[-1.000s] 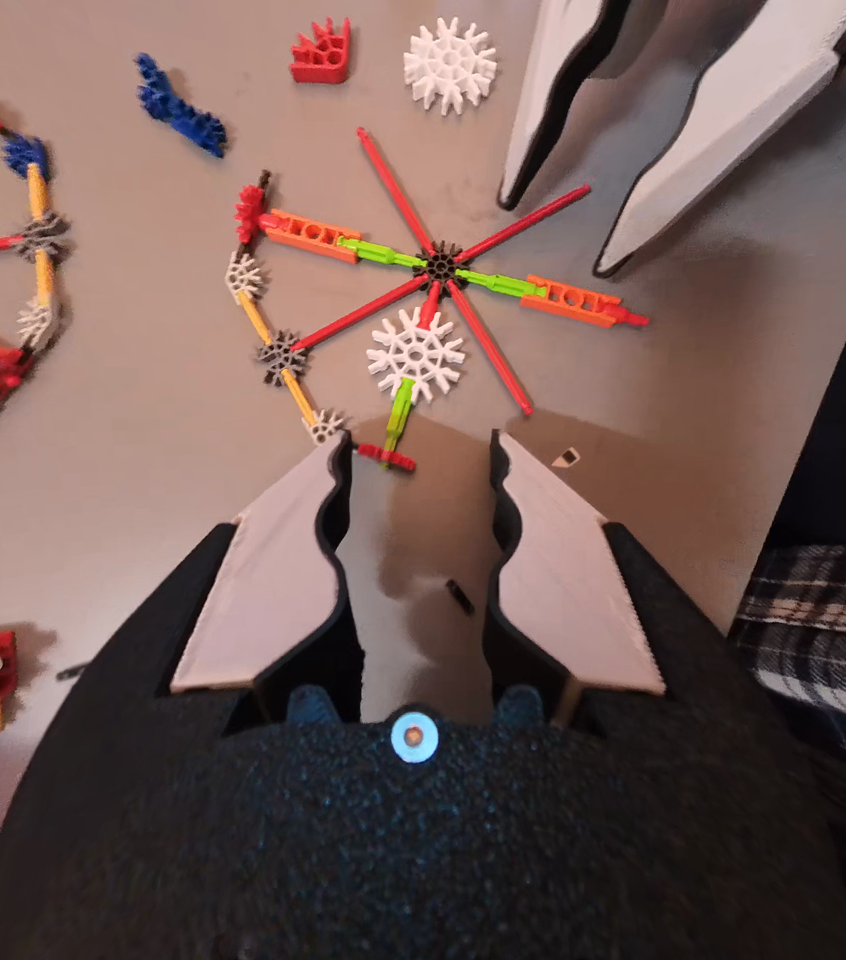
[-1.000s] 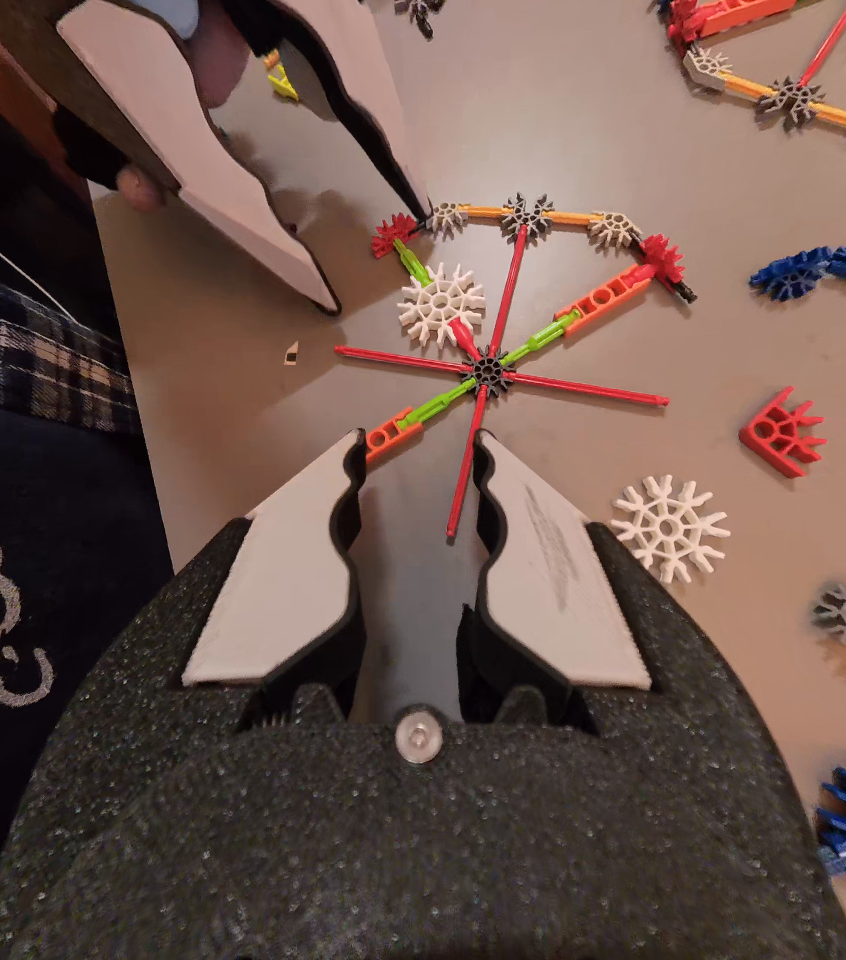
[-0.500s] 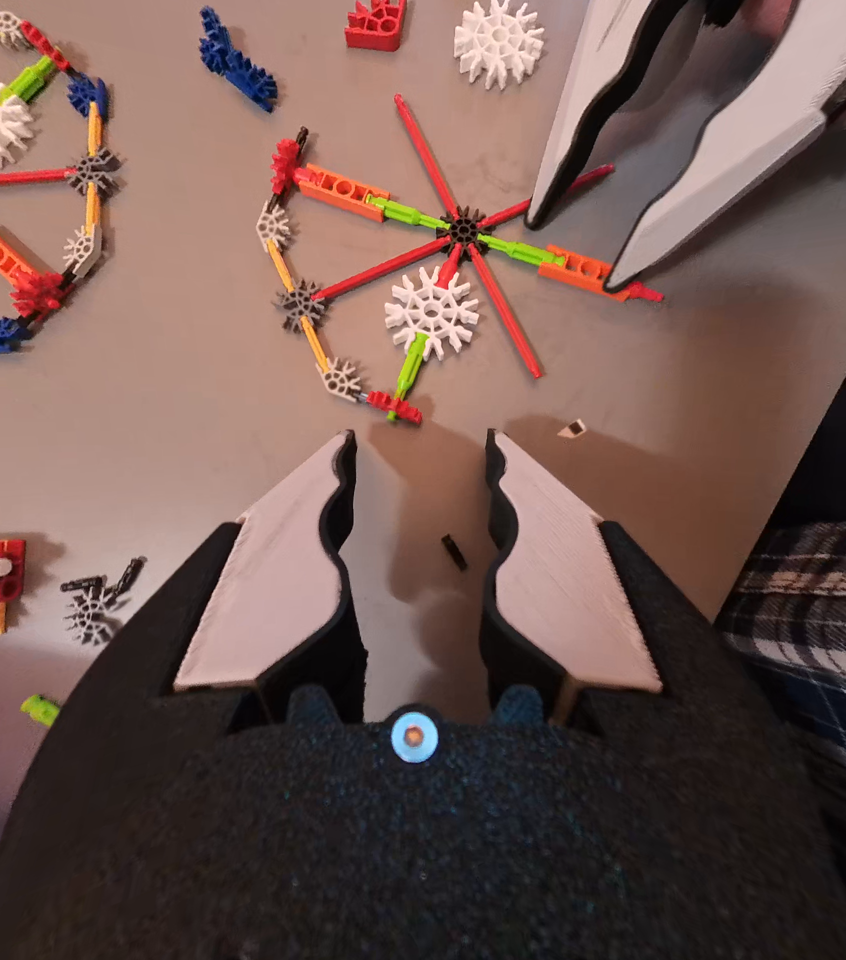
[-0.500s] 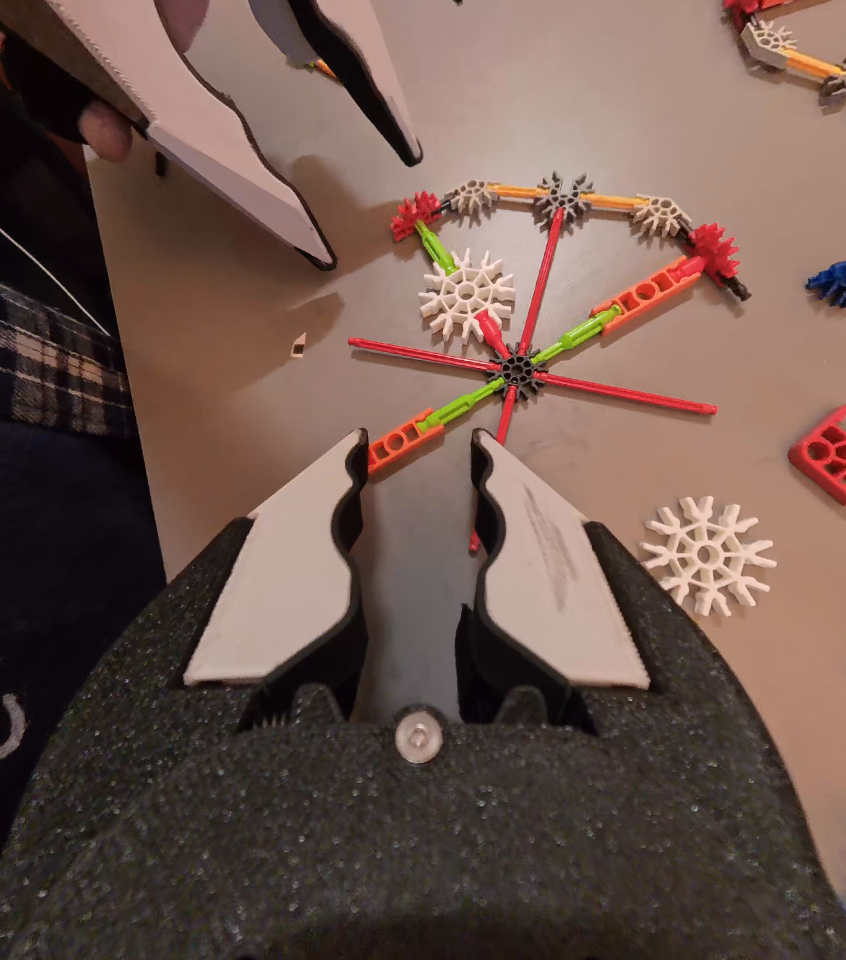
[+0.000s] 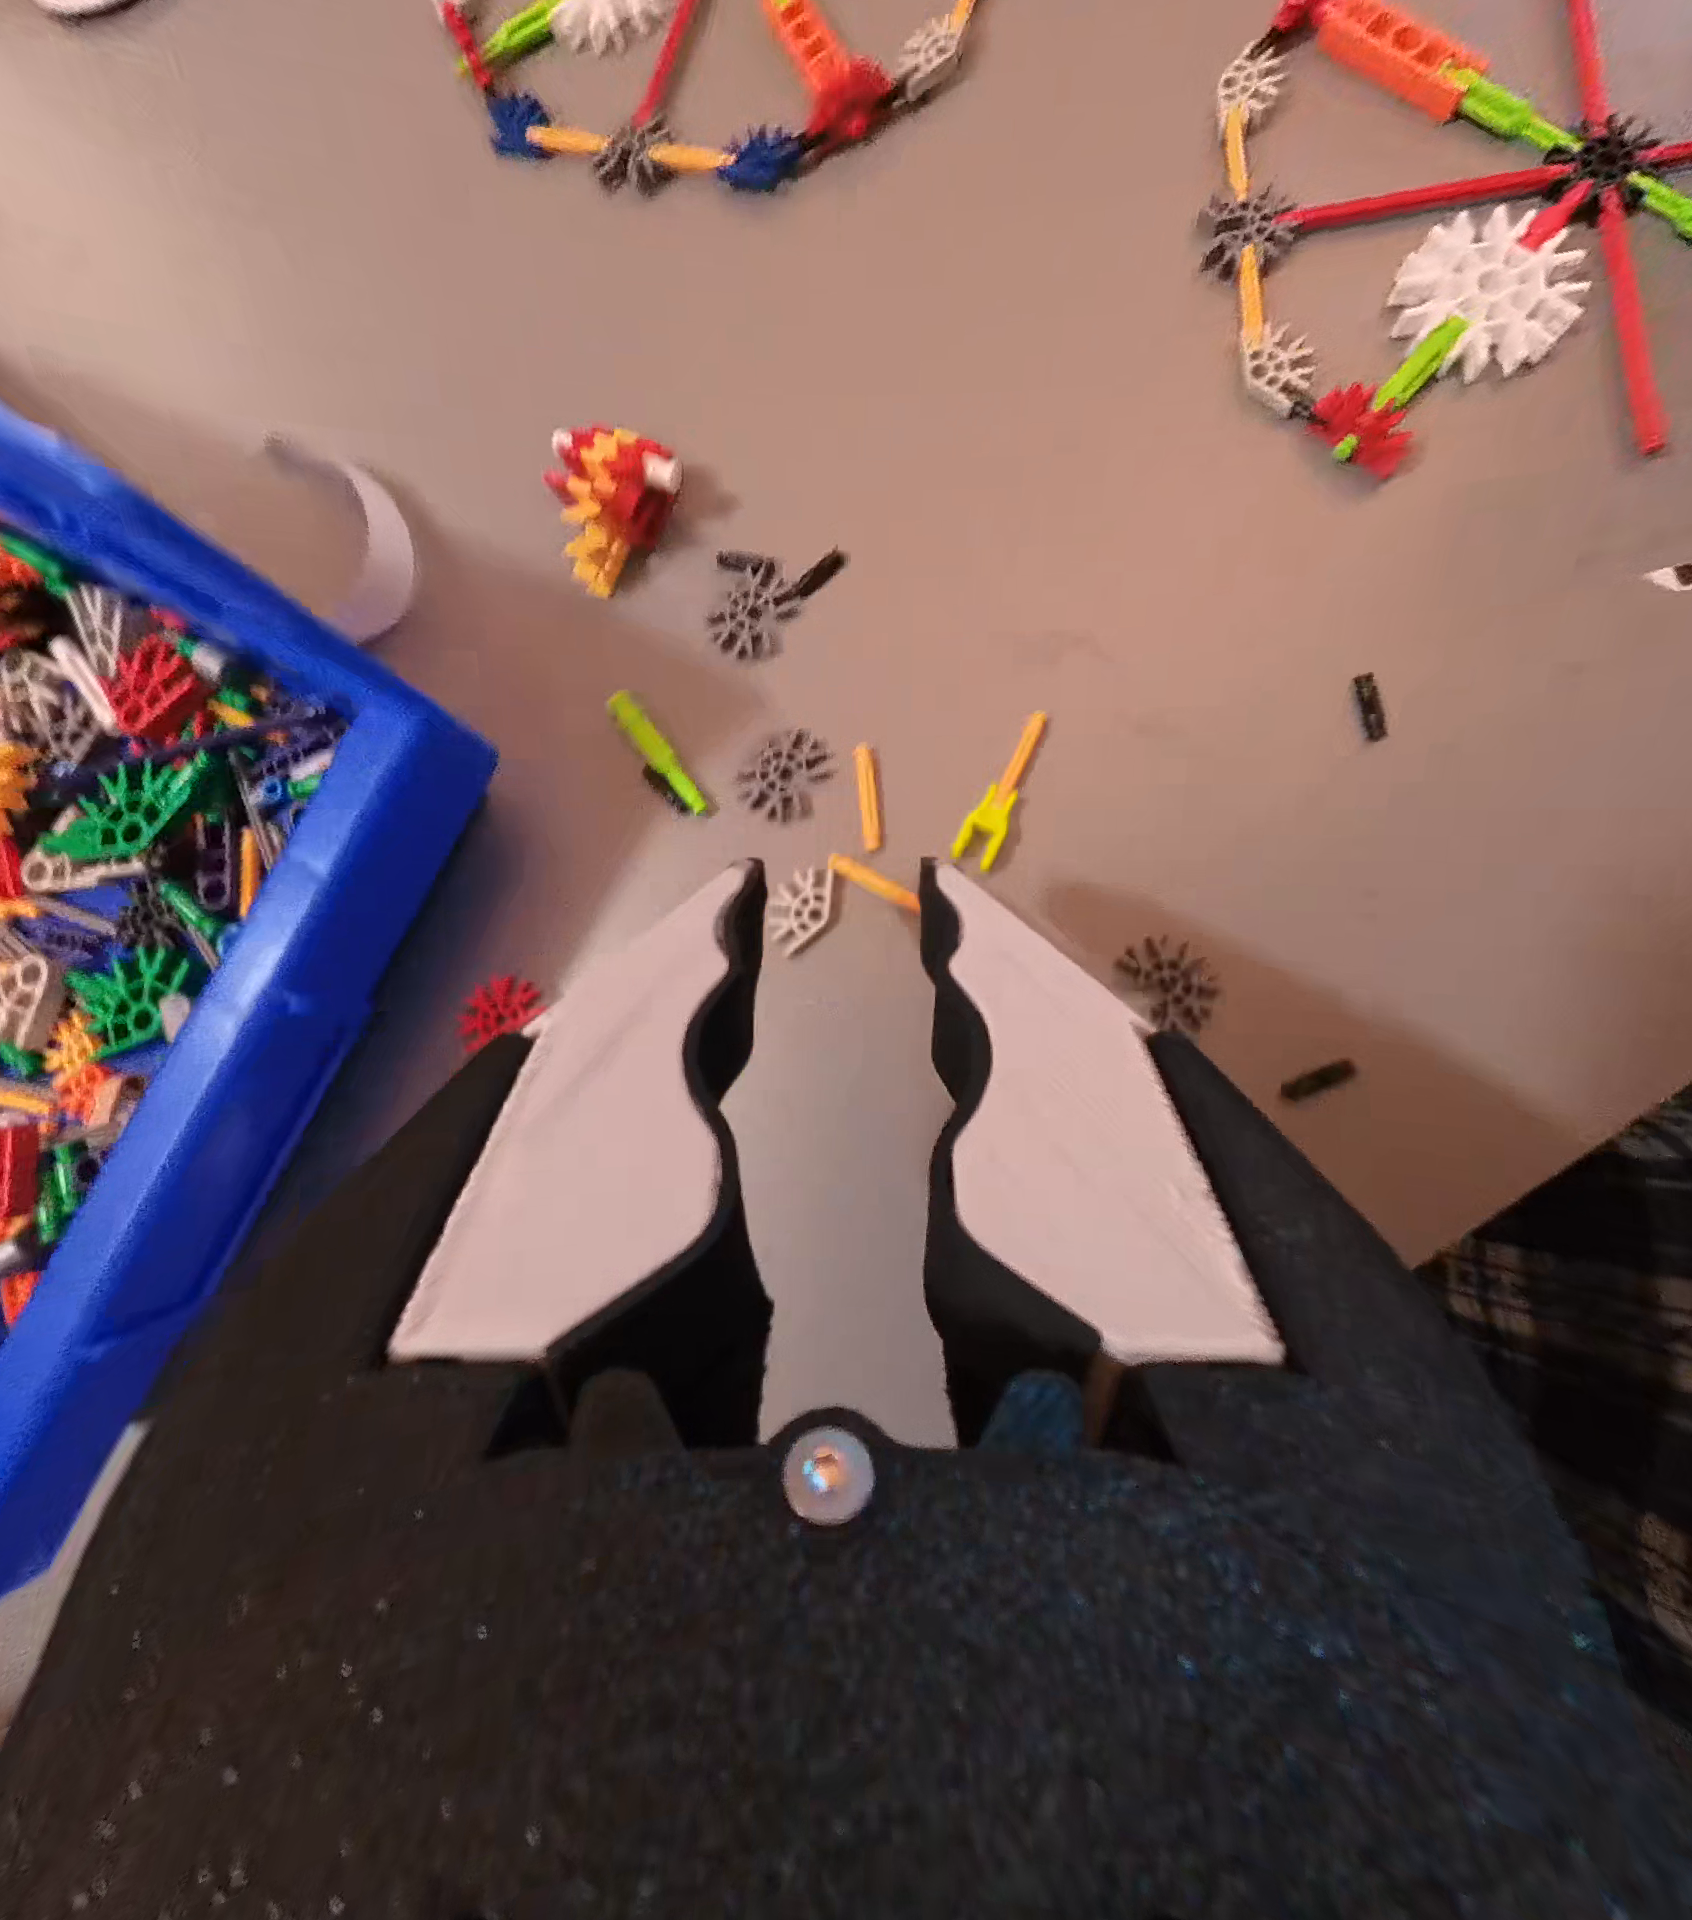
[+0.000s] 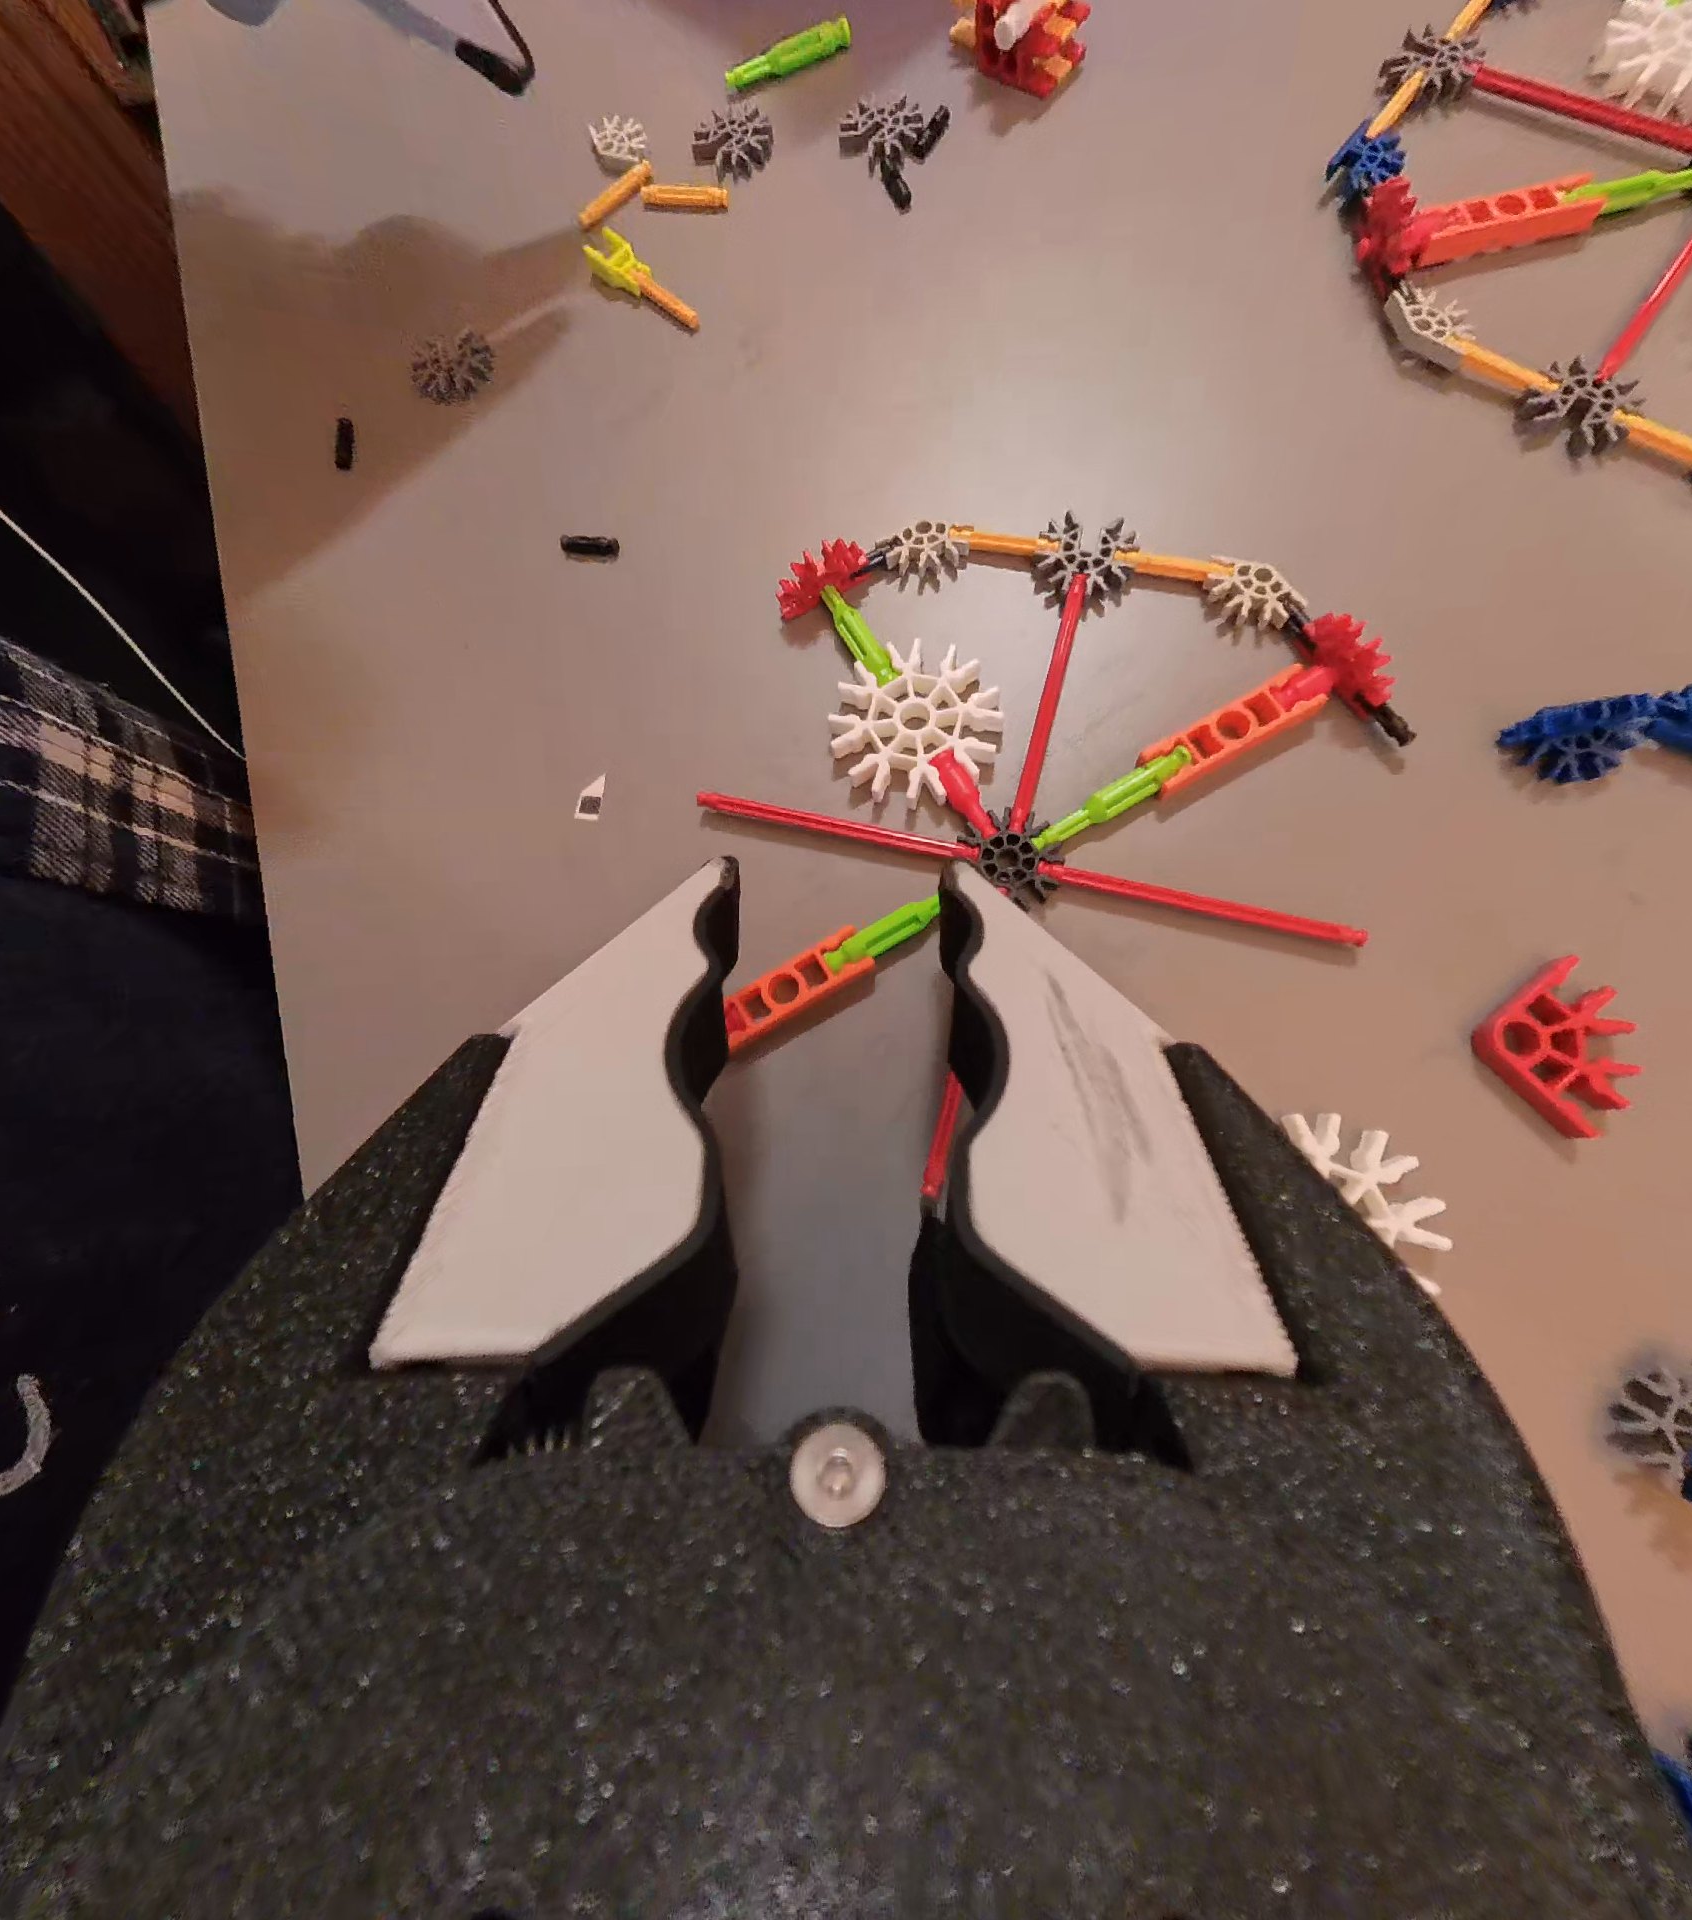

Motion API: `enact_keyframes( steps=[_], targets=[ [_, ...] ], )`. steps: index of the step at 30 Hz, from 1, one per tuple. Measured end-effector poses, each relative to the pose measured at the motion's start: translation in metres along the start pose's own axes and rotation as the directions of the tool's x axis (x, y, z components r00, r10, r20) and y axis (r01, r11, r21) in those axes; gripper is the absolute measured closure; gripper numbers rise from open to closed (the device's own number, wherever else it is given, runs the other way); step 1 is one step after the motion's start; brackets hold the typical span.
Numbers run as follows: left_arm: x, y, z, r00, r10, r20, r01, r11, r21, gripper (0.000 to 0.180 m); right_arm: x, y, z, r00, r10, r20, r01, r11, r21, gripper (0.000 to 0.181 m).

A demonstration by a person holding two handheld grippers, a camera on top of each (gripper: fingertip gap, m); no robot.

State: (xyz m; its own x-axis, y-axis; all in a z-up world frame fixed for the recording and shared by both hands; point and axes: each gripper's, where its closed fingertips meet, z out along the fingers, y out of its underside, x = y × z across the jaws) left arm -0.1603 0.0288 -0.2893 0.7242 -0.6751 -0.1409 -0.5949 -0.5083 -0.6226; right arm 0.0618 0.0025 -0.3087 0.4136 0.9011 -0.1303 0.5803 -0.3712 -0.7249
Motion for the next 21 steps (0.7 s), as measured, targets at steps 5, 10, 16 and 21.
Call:
enact_keyframes(
  steps=[5, 10, 16, 21],
  targets=[
    [-0.004, 0.023, -0.004, 1.0, -0.008, -0.03, 0.006, 0.999, -0.05, 0.155, -0.004, -0.004, 0.006, 0.999, -0.027, 0.018, 0.027, 1.0, -0.007, 0.149],
    [0.027, 0.026, -0.007, 0.979, 0.002, -0.204, -0.009, 0.999, -0.035, 0.155, -0.01, -0.008, 0.011, 0.998, -0.042, 0.037, 0.042, 0.999, -0.009, 0.151],
    [0.079, 0.036, -0.014, 0.903, 0.059, -0.425, -0.09, 0.995, -0.052, 0.154, -0.02, -0.016, 0.018, 0.996, -0.063, 0.064, 0.063, 0.998, -0.002, 0.151],
    [0.099, 0.041, -0.017, 0.889, 0.147, -0.434, -0.177, 0.984, -0.028, 0.159, -0.029, -0.021, 0.024, 0.994, -0.074, 0.08, 0.074, 0.997, 0.003, 0.151]
  ],
)
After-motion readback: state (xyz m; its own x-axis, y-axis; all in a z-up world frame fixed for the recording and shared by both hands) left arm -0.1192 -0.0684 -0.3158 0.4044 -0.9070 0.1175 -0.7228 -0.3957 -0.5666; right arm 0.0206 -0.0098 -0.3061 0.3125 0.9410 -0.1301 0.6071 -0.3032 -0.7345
